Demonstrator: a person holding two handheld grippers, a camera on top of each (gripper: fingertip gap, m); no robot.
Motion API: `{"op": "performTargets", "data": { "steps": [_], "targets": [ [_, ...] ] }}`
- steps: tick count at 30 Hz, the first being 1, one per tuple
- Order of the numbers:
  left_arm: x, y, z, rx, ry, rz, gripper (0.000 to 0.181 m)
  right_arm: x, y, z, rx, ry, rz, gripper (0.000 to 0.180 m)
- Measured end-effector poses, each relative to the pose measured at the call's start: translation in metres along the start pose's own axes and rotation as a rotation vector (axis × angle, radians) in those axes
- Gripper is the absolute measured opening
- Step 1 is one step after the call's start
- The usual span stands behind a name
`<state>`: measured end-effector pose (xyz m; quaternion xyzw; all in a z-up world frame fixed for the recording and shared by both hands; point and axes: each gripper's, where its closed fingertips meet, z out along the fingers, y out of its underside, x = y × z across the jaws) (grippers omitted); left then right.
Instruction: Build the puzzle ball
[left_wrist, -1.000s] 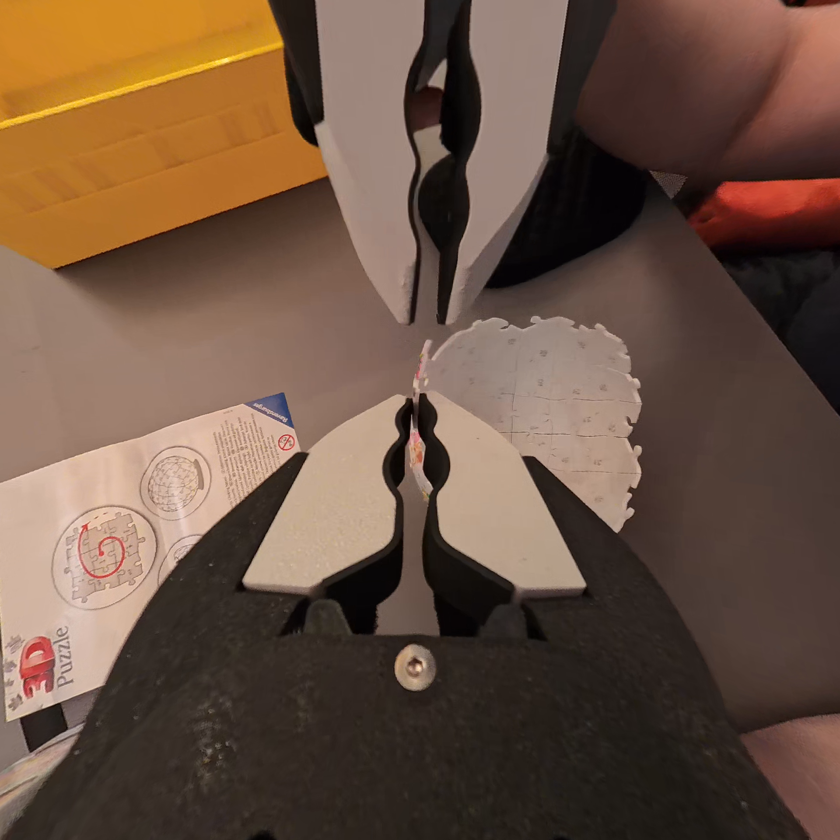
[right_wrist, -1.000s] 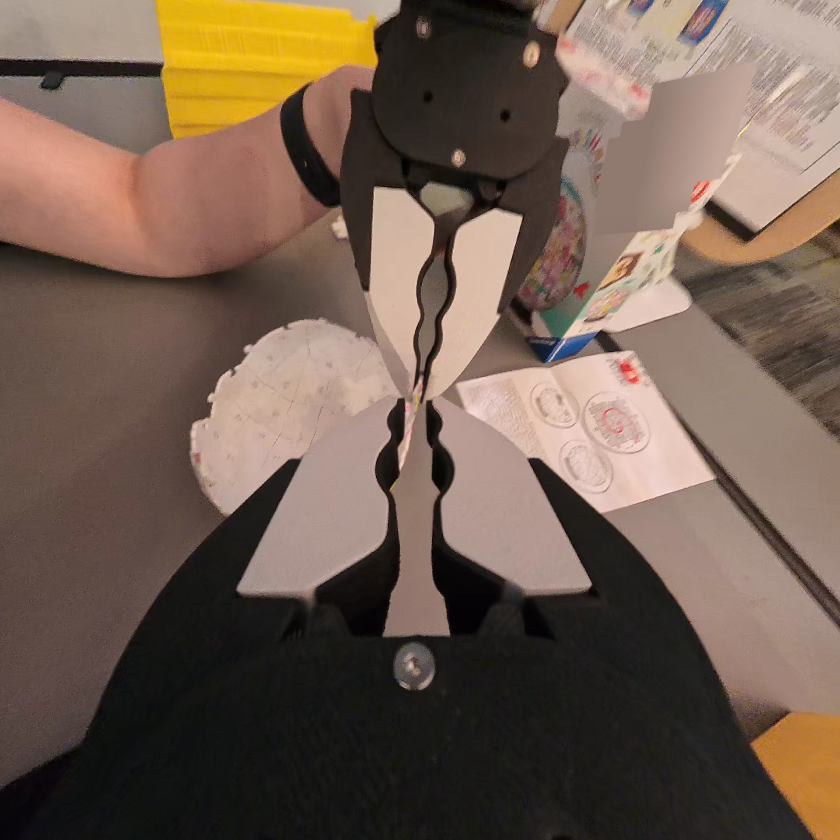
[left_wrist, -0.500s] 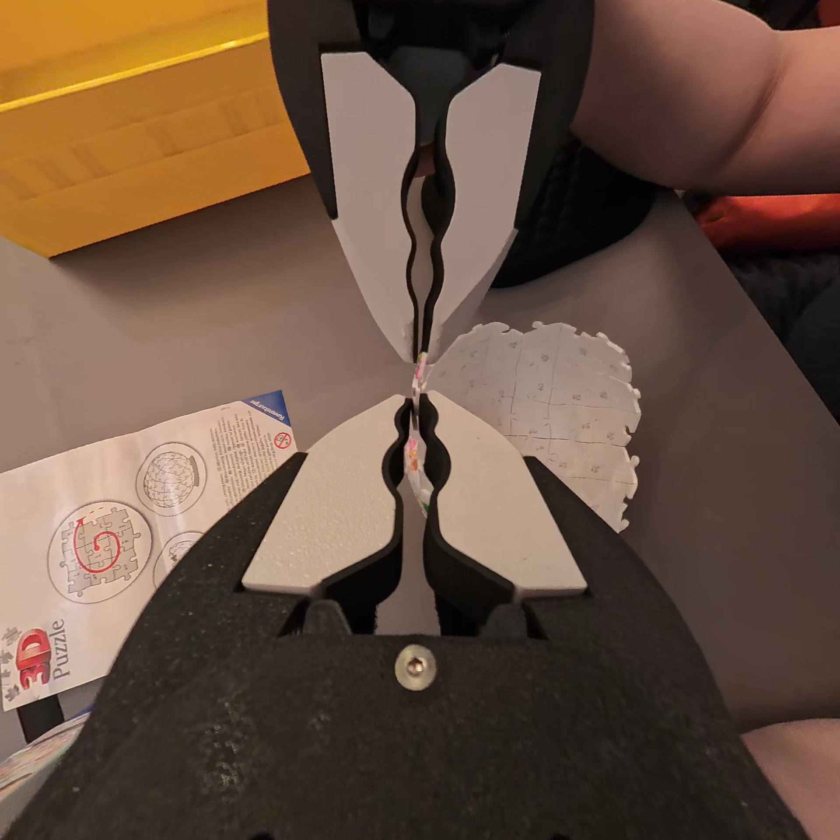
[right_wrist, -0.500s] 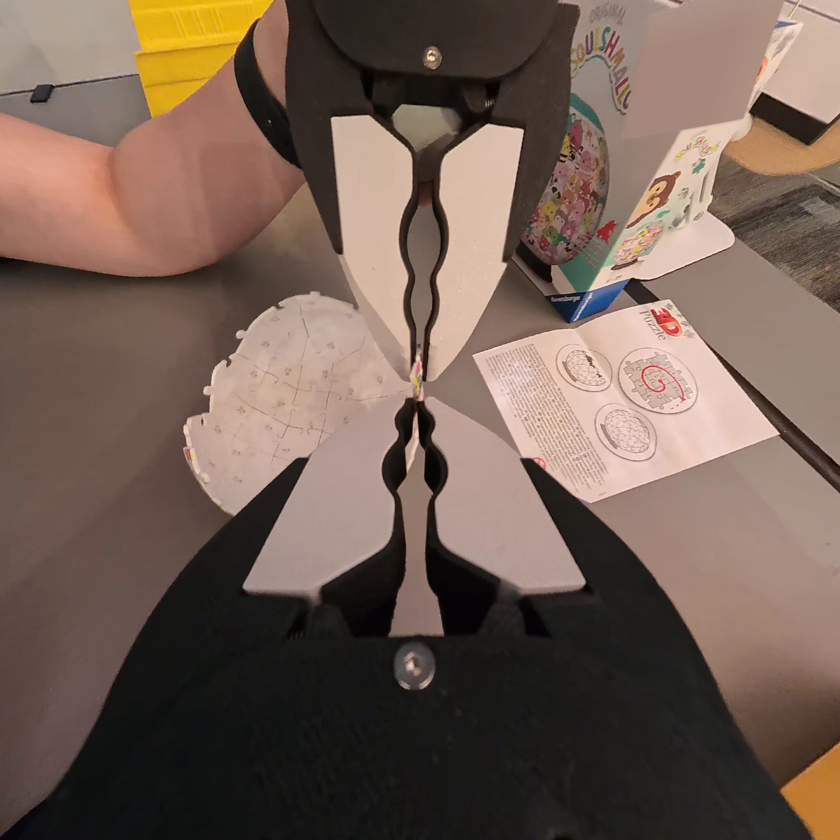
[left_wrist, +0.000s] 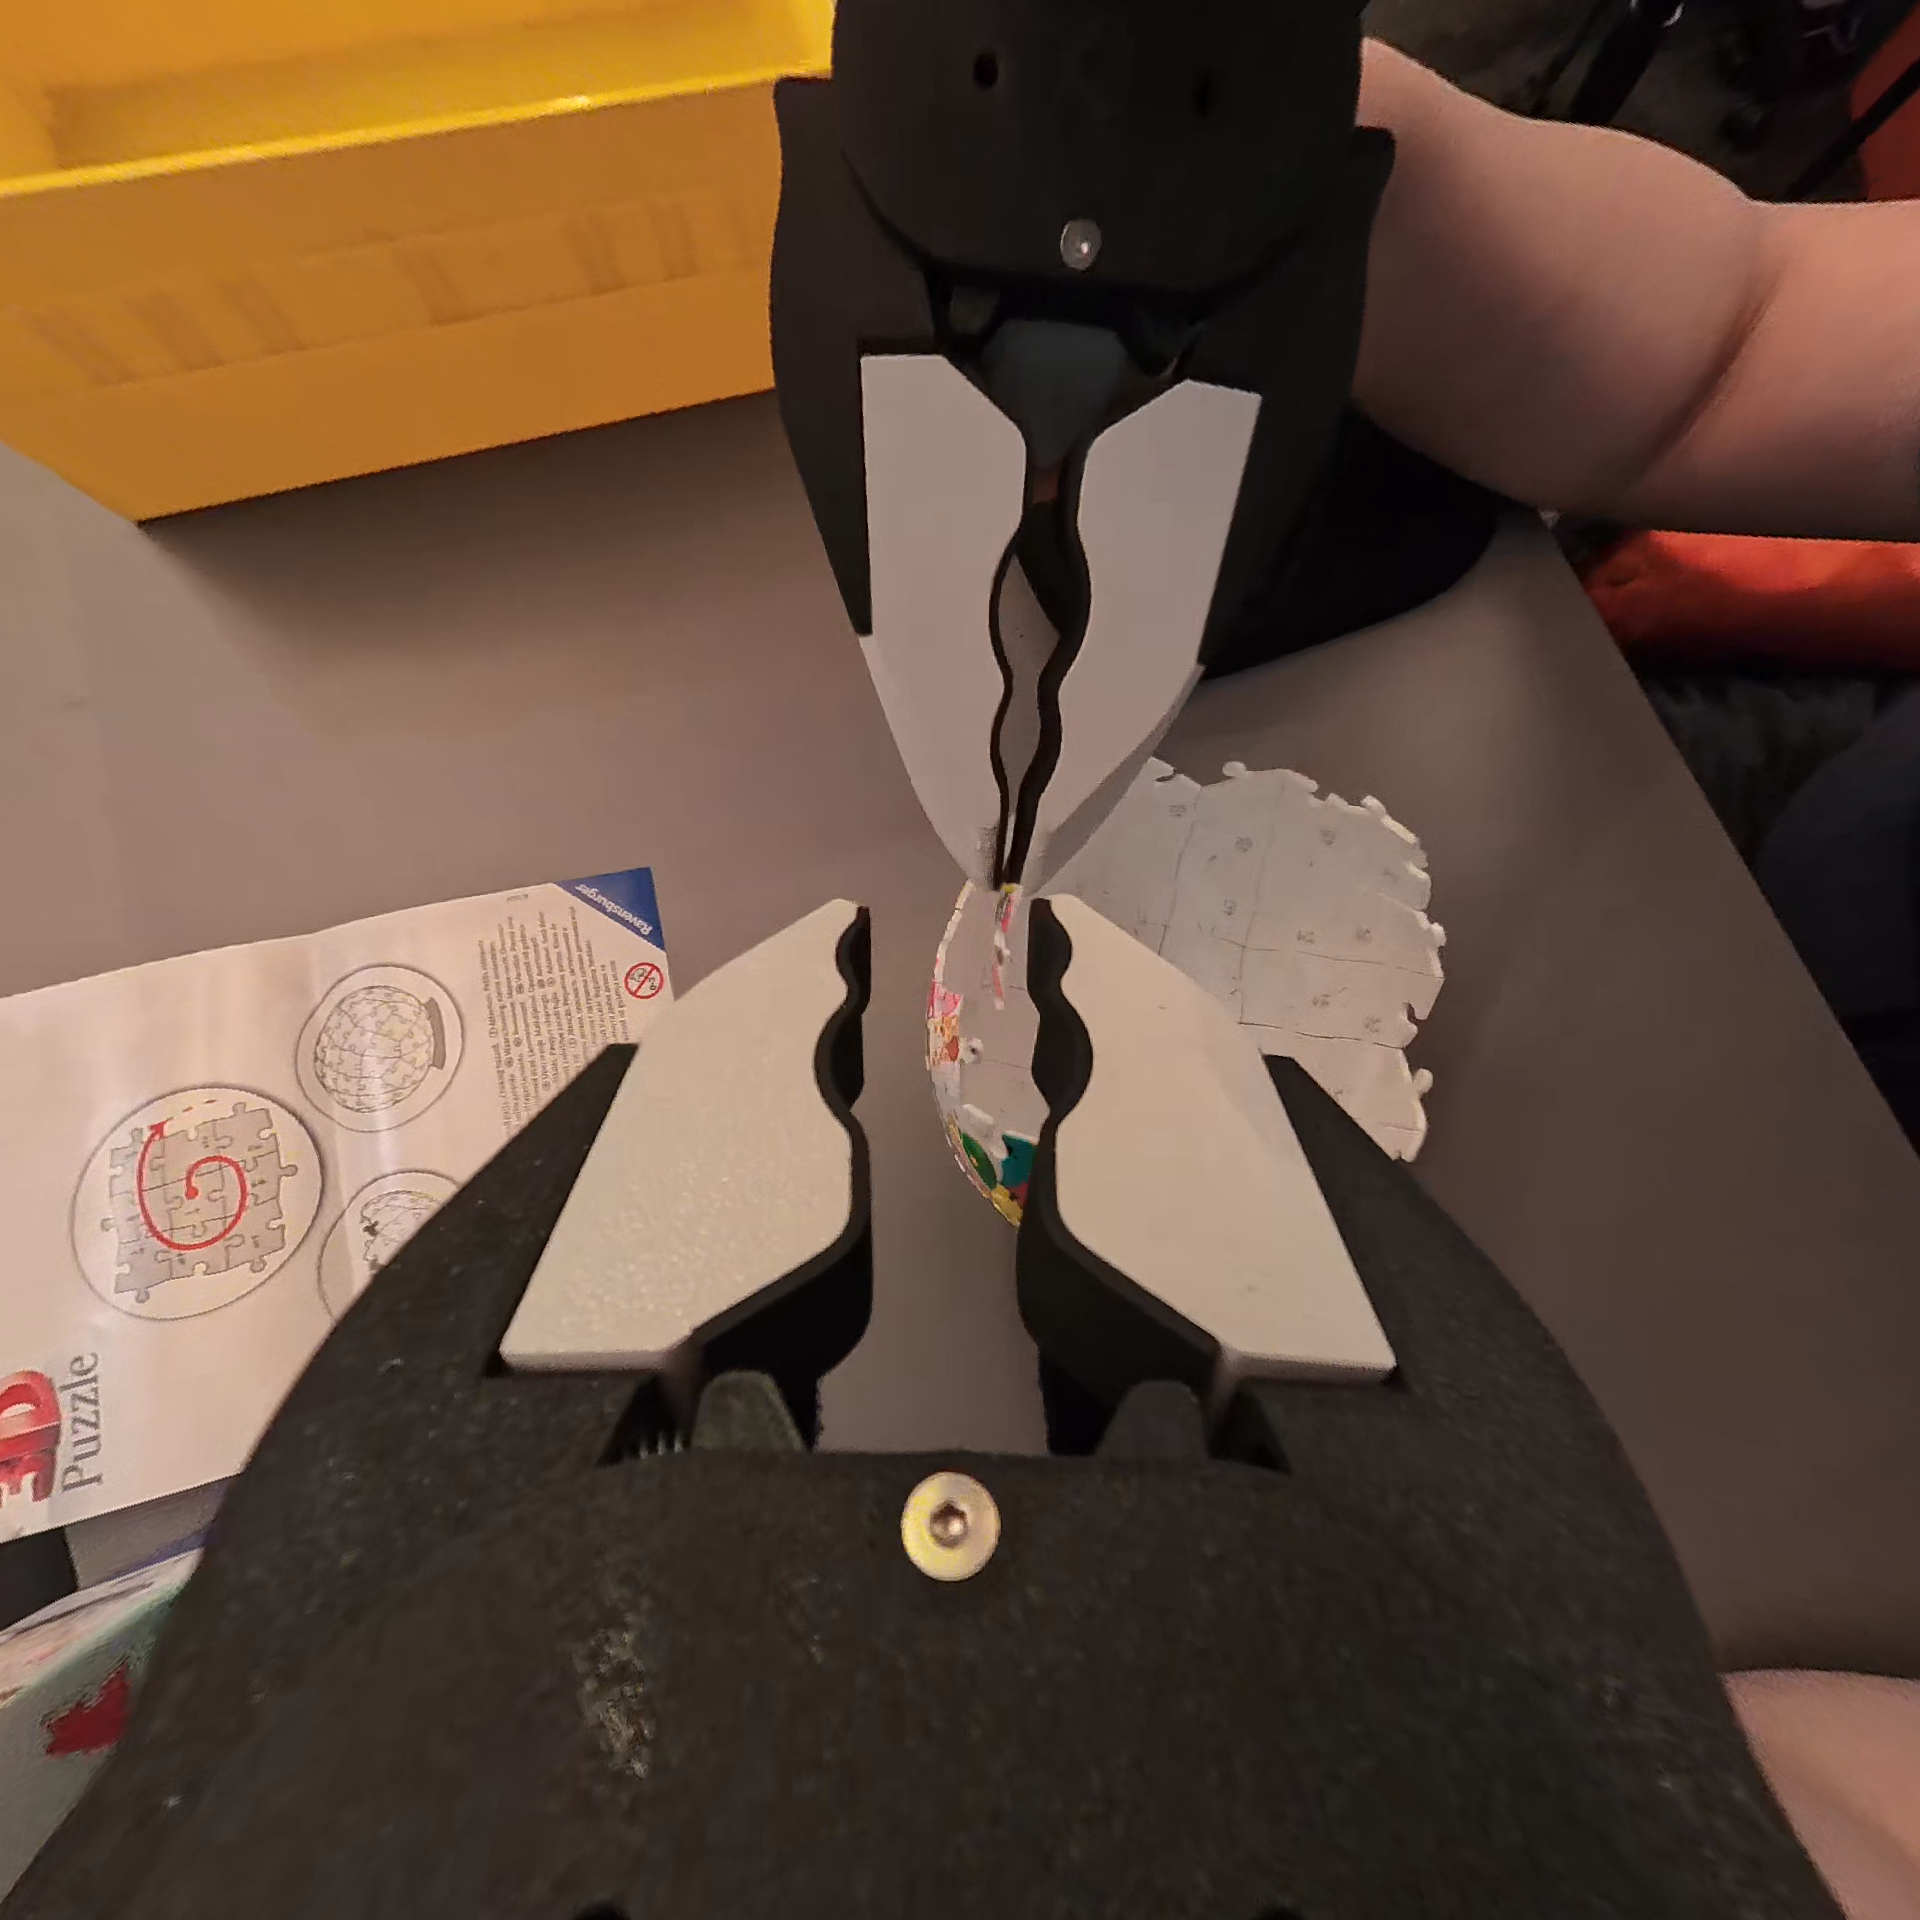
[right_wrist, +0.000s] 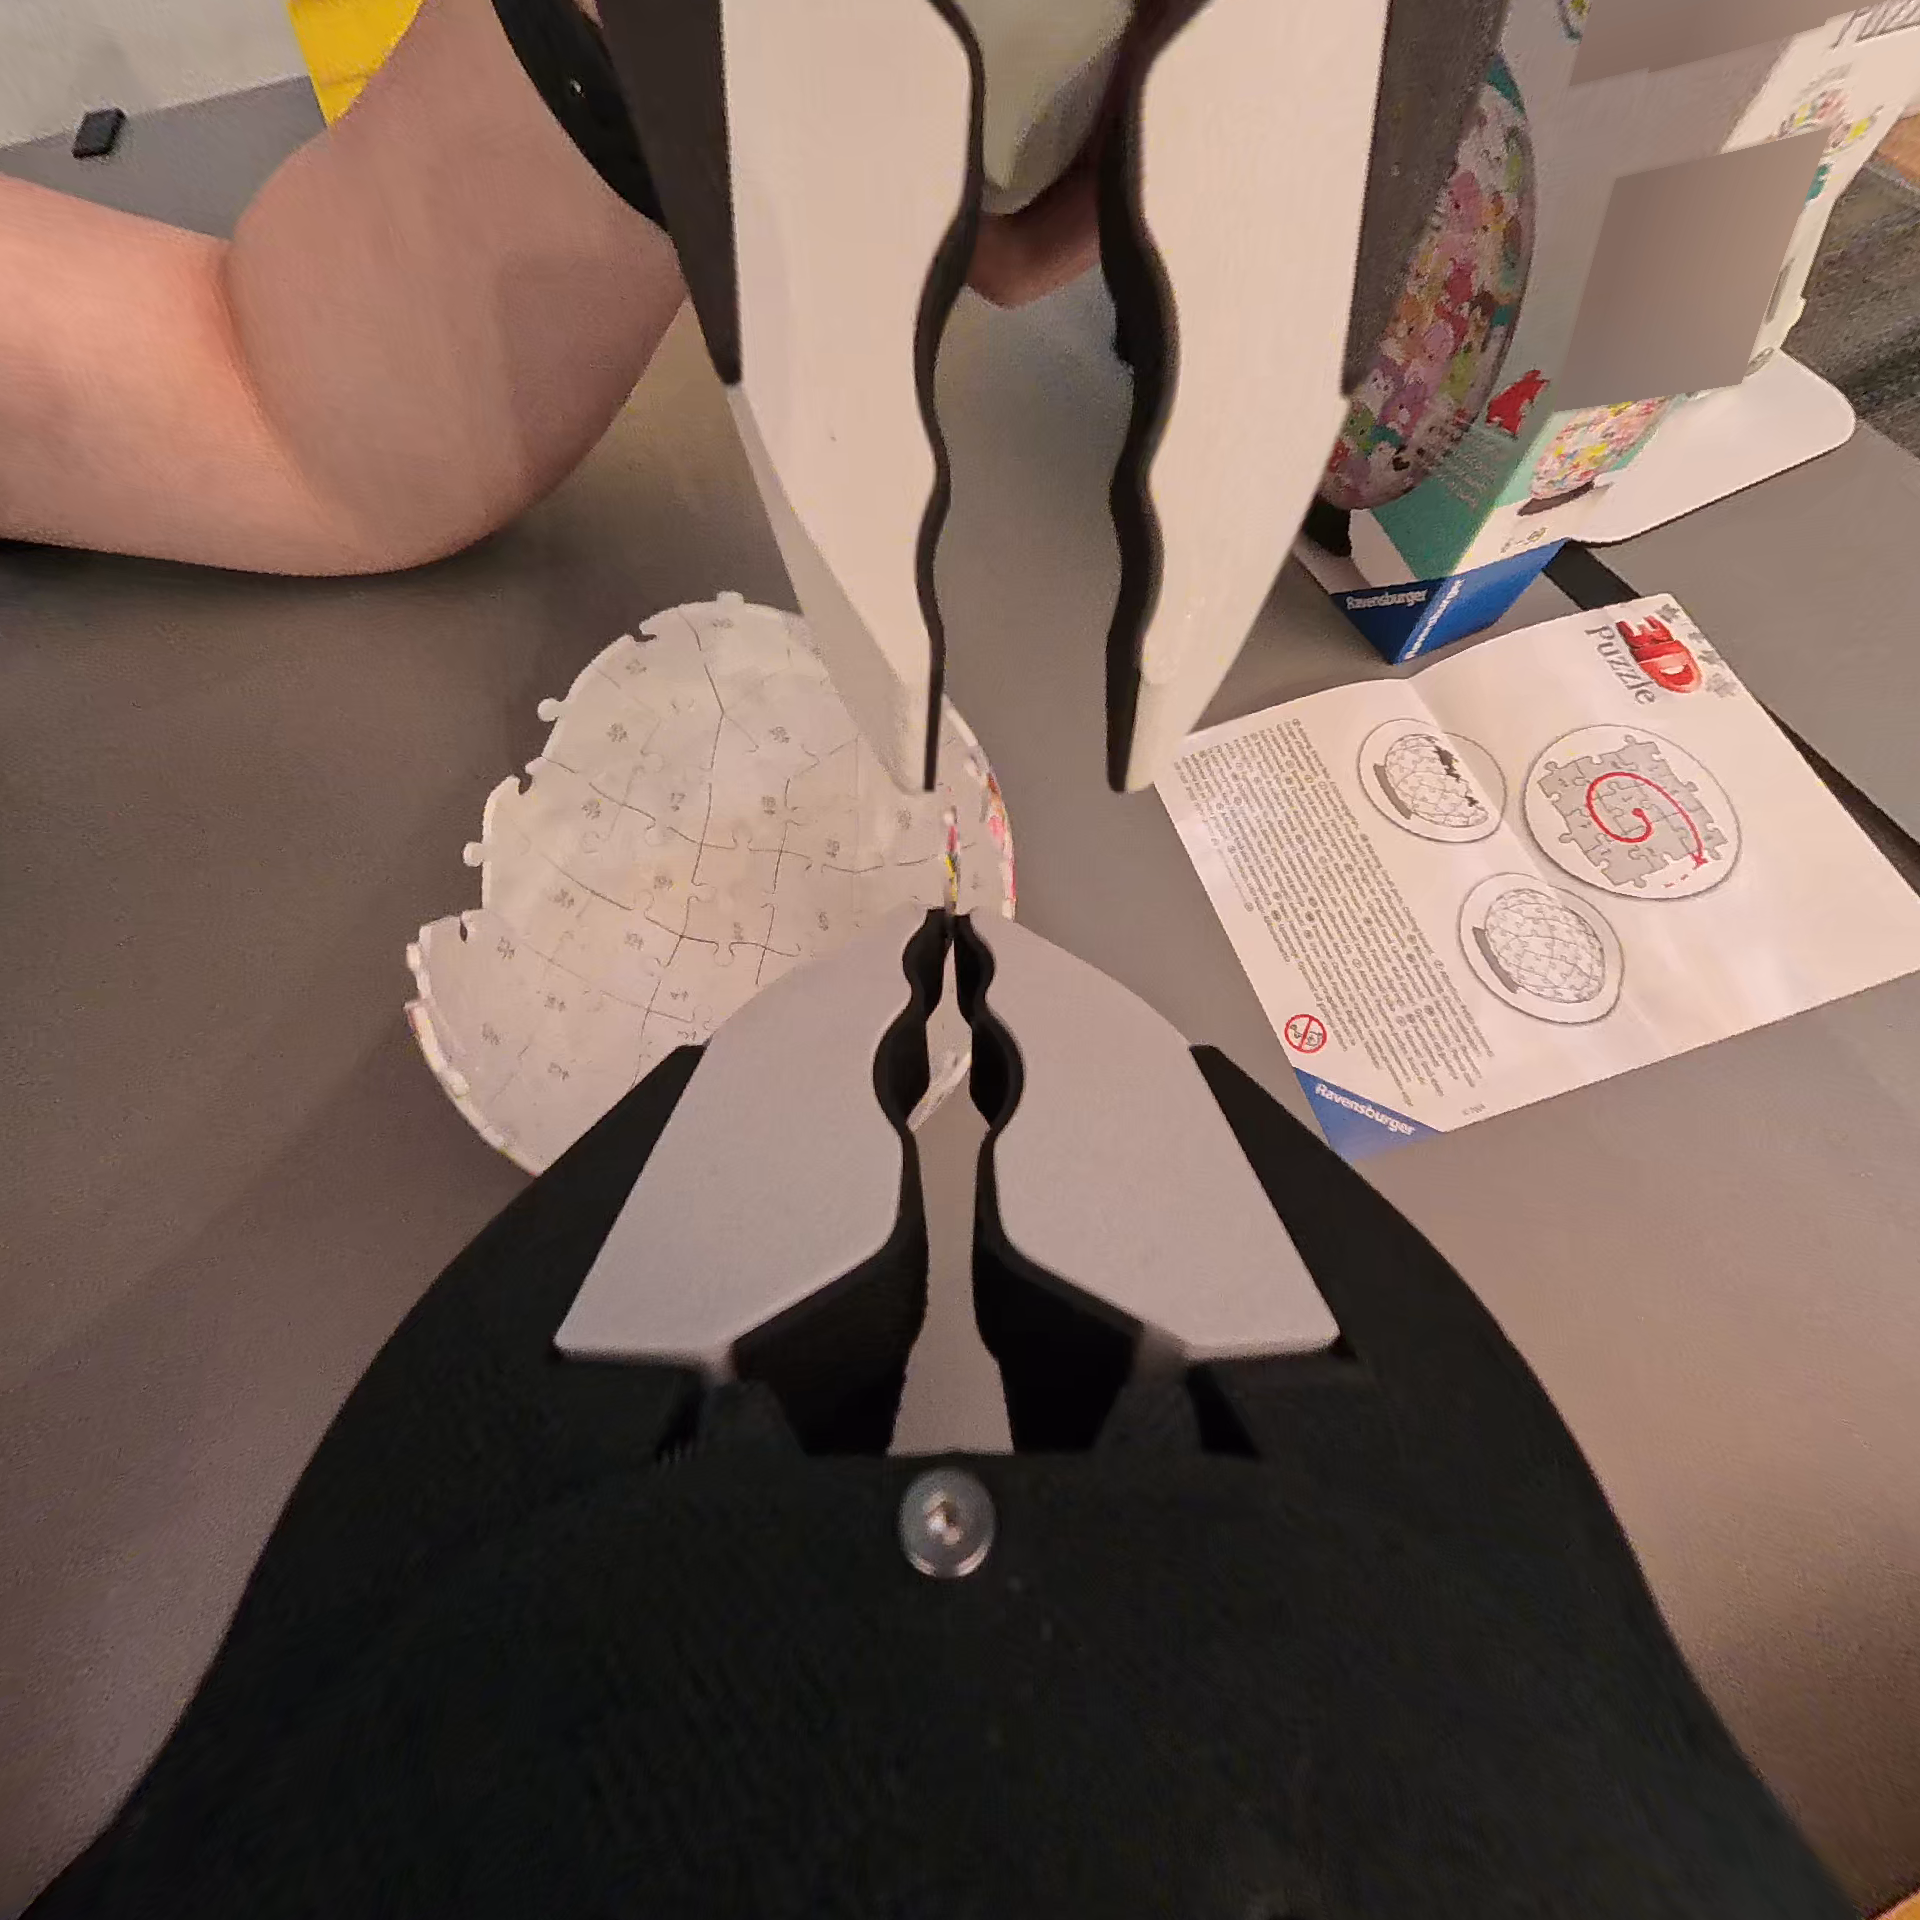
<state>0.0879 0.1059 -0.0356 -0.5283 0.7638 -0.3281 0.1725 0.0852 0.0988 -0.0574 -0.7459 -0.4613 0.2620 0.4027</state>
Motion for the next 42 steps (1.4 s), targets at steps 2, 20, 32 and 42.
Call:
{"op": "performTargets", "data": {
  "steps": [2, 20, 32, 42],
  "targets": [
    [0.000, 0.002, 0.004, -0.013, 0.008, -0.005, 0.028, 0.001, 0.003, 0.003, -0.019, 0.007, -0.008, 0.003],
    [-0.005, 0.018, 0.013, -0.088, 0.001, -0.011, 0.028, 0.007, 0.009, 0.006, -0.012, 0.063, 0.016, 0.003],
    [-0.003, 0.019, 0.015, -0.126, -0.028, 0.009, 0.036, 0.007, 0.008, 0.001, 0.027, 0.112, 0.034, 0.002],
    [-0.006, 0.023, 0.018, -0.165, -0.066, -0.005, 0.036, 0.008, 0.007, 0.002, 0.045, 0.128, 0.052, 0.002]
  ]
}}
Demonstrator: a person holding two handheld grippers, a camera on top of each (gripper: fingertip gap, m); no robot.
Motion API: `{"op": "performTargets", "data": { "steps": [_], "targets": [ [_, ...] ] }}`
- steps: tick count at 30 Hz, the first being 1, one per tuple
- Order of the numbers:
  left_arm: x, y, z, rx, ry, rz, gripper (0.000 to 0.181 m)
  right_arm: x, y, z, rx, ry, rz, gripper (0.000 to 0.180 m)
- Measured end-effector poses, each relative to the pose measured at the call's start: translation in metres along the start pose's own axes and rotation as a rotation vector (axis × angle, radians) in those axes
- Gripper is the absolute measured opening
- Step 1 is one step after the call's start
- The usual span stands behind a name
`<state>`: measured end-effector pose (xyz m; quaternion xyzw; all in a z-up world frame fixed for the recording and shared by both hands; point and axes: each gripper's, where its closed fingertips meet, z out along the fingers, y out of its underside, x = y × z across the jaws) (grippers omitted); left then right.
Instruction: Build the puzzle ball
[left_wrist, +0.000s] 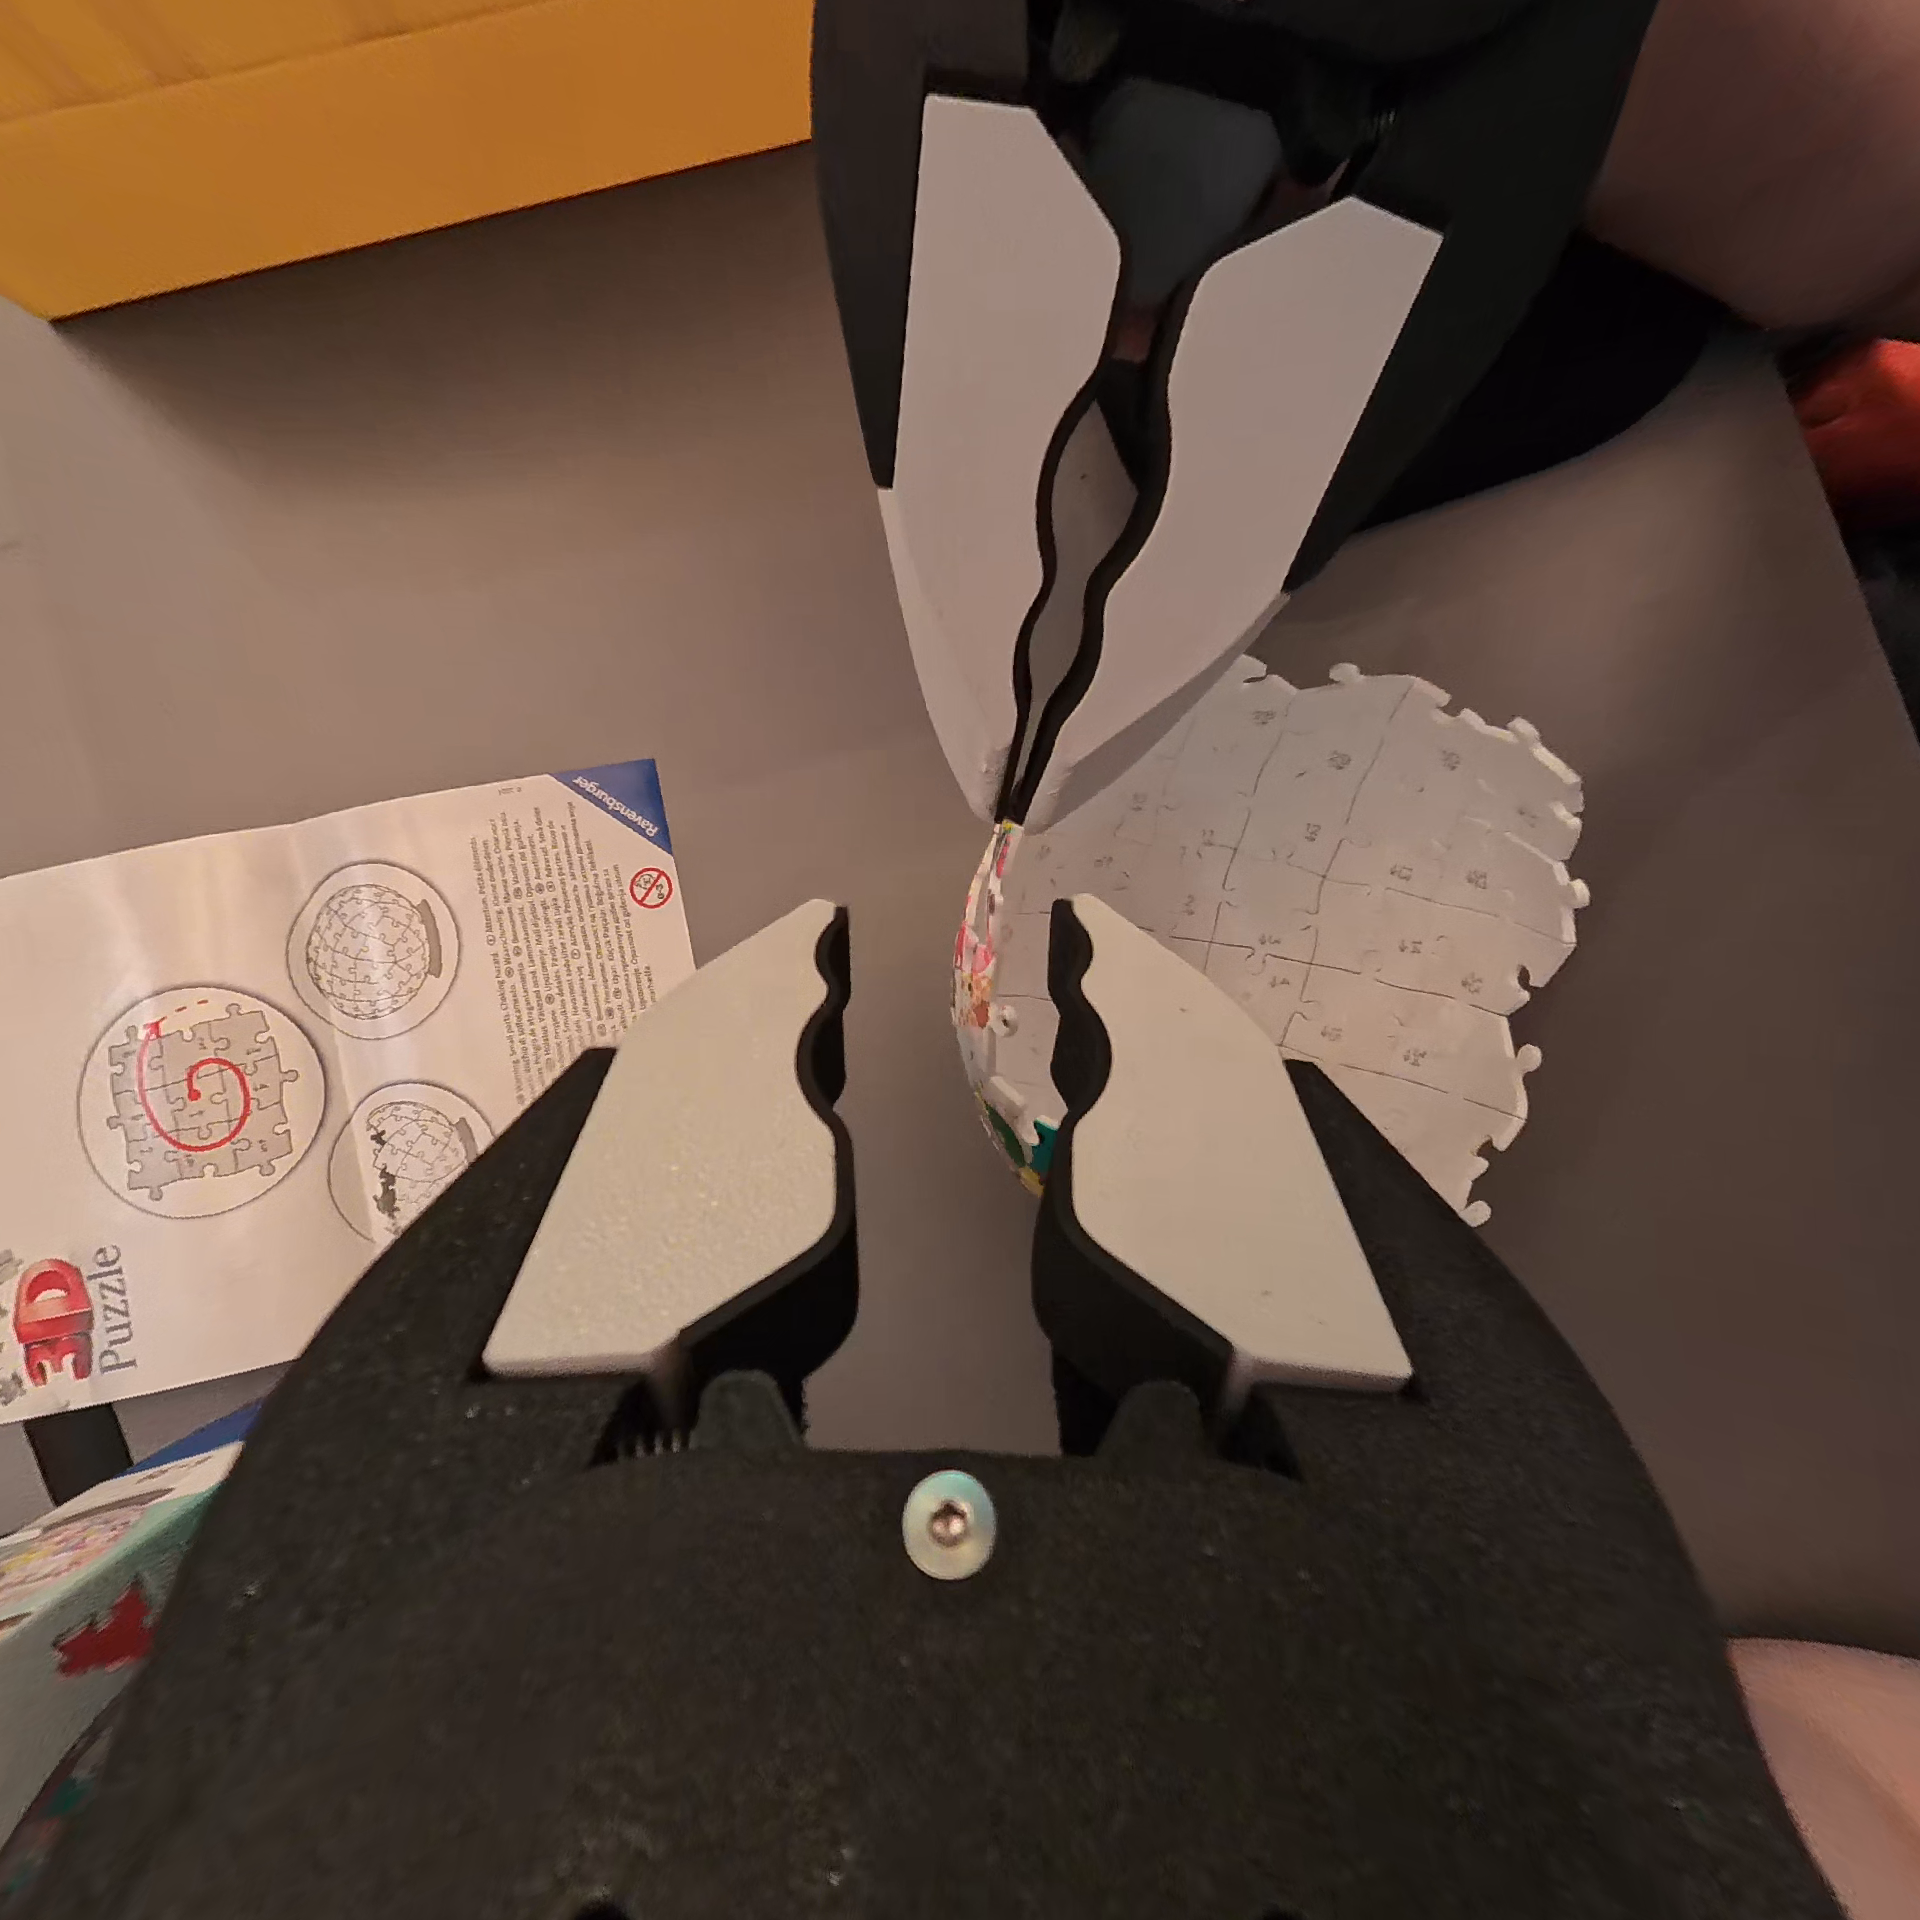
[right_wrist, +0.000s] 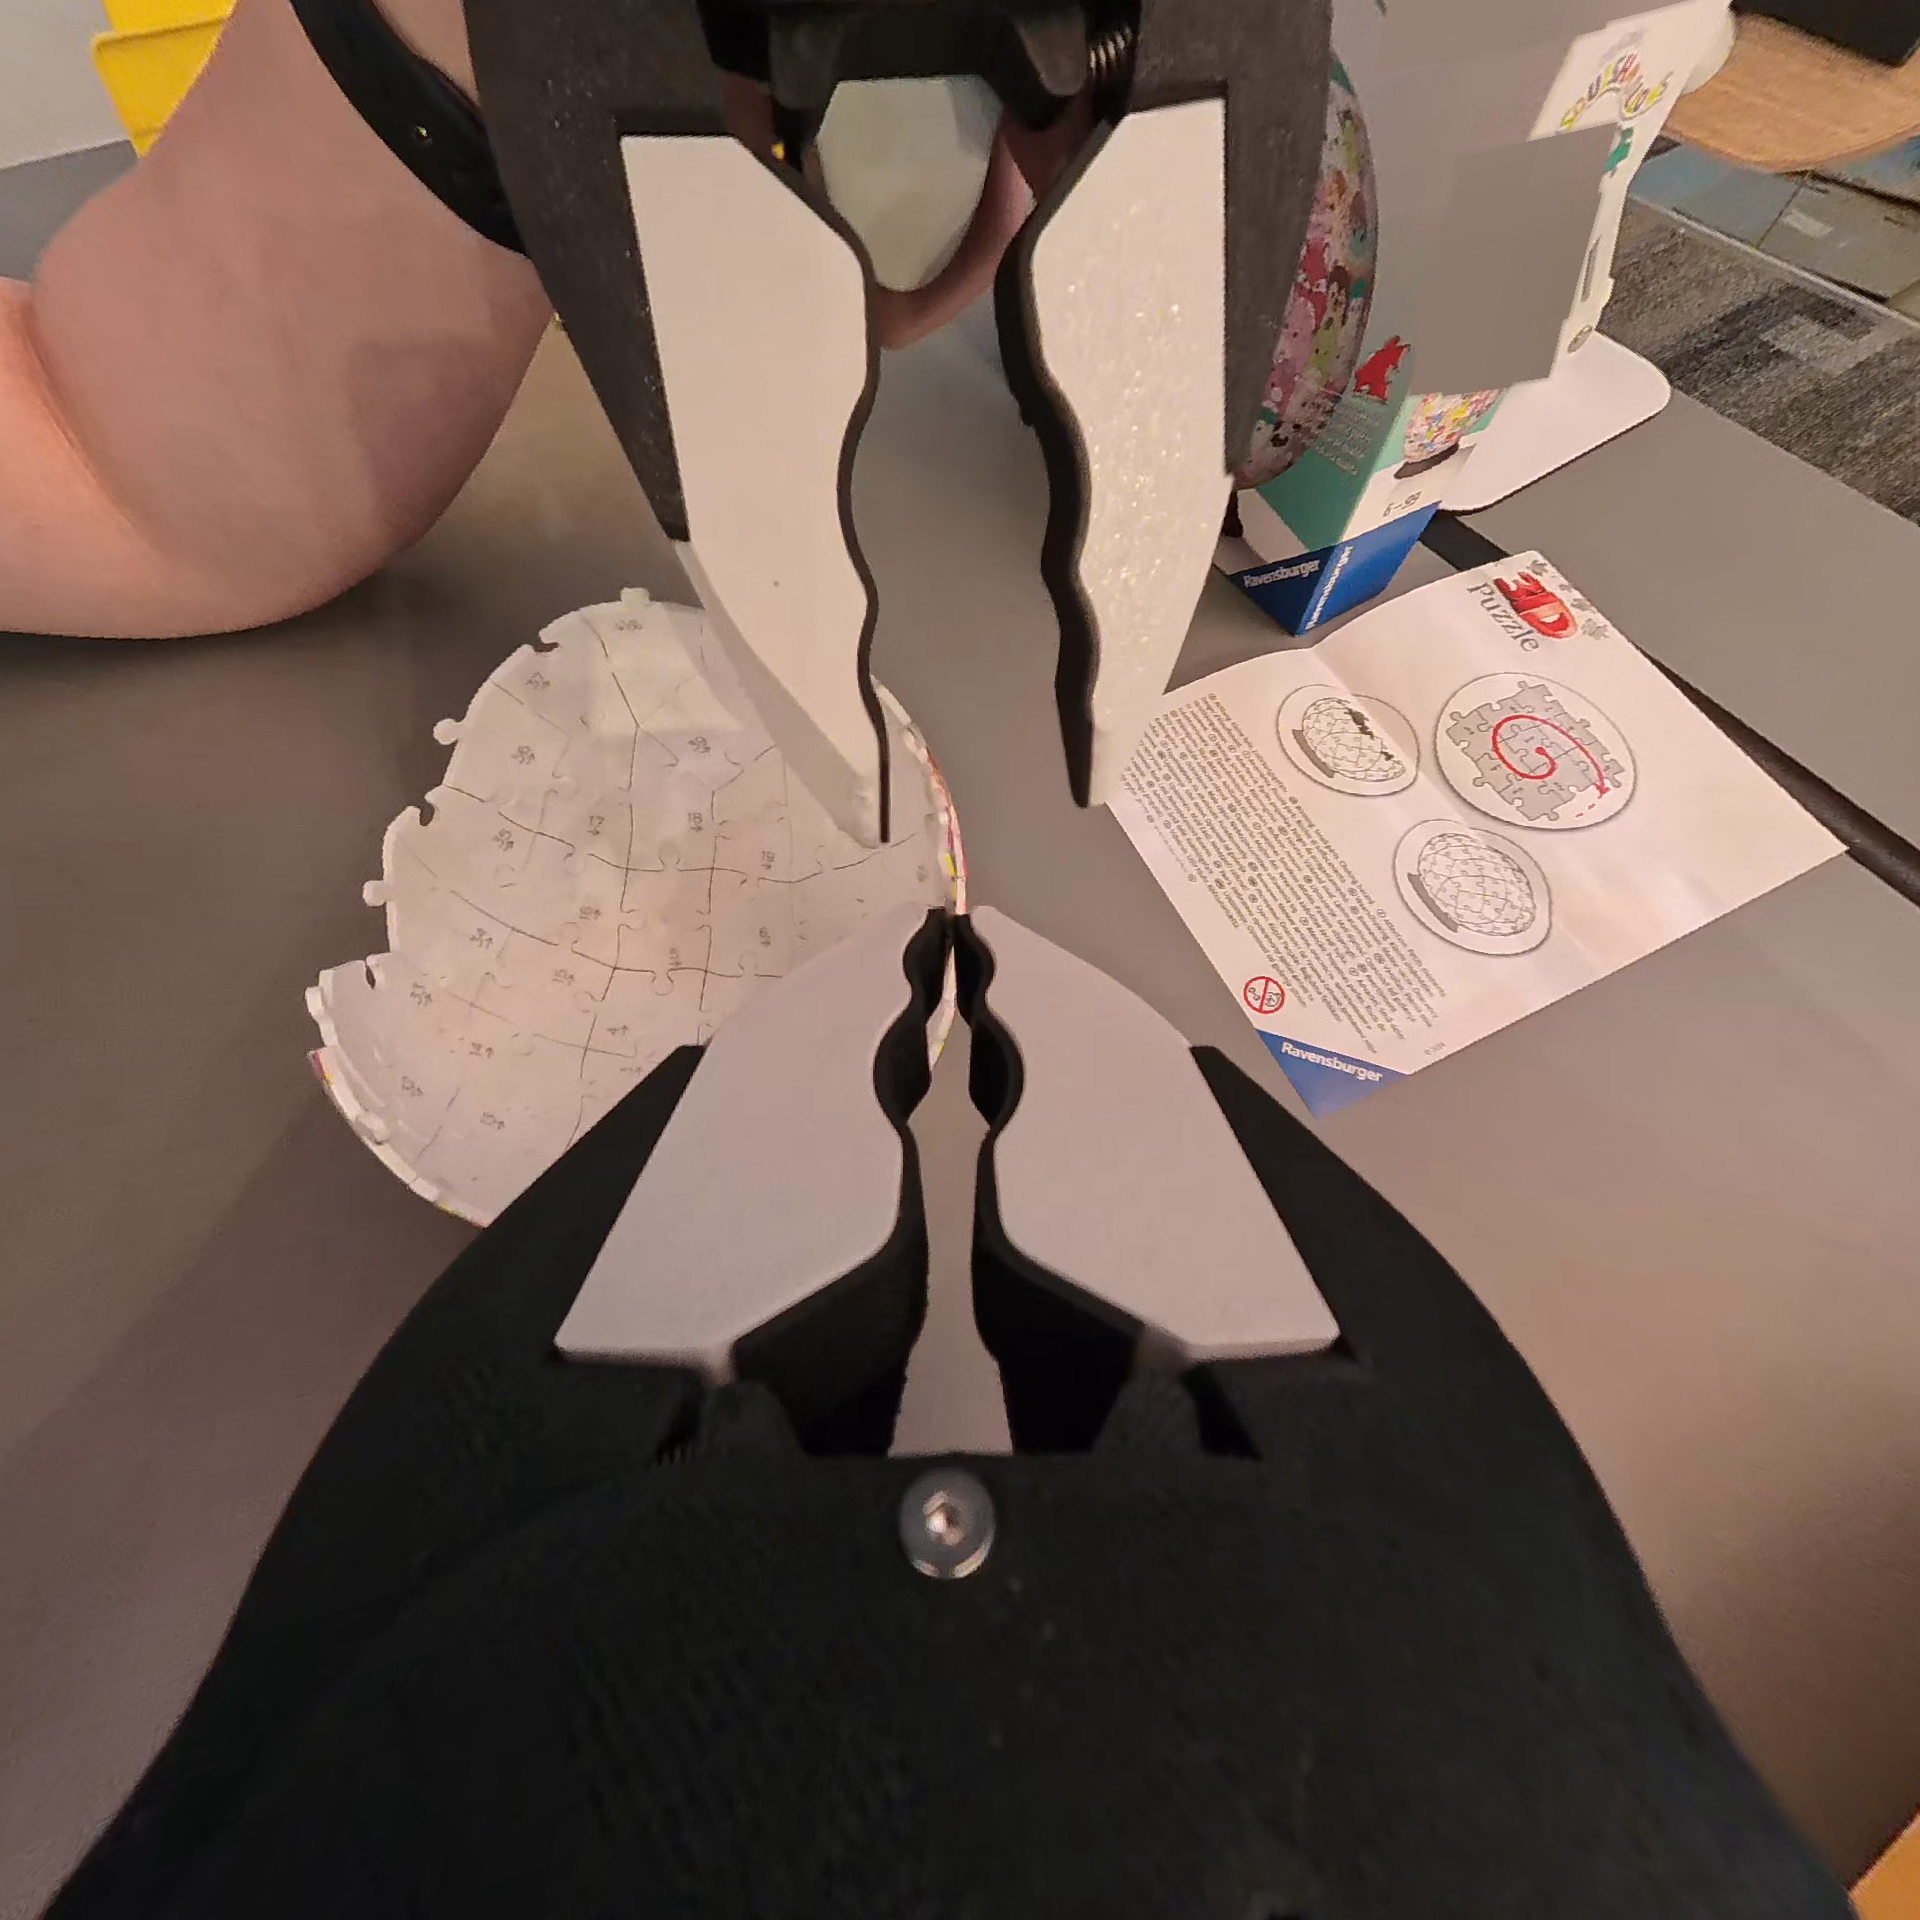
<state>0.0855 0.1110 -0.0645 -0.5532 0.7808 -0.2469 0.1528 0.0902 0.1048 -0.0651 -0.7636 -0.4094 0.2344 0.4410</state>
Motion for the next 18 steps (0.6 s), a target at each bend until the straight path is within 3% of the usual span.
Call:
{"op": "performTargets", "data": {
  "steps": [13, 18],
  "targets": [
    [-0.009, -0.004, -0.015, -0.182, -0.374, 0.090, 0.042, -0.001, 0.000, 0.001, 0.004, 0.012, -0.006, 0.002],
    [0.005, -0.009, -0.017, -0.165, -0.311, 0.073, 0.030, 0.000, 0.000, 0.002, -0.002, 0.016, -0.016, 0.002]
  ]
}}
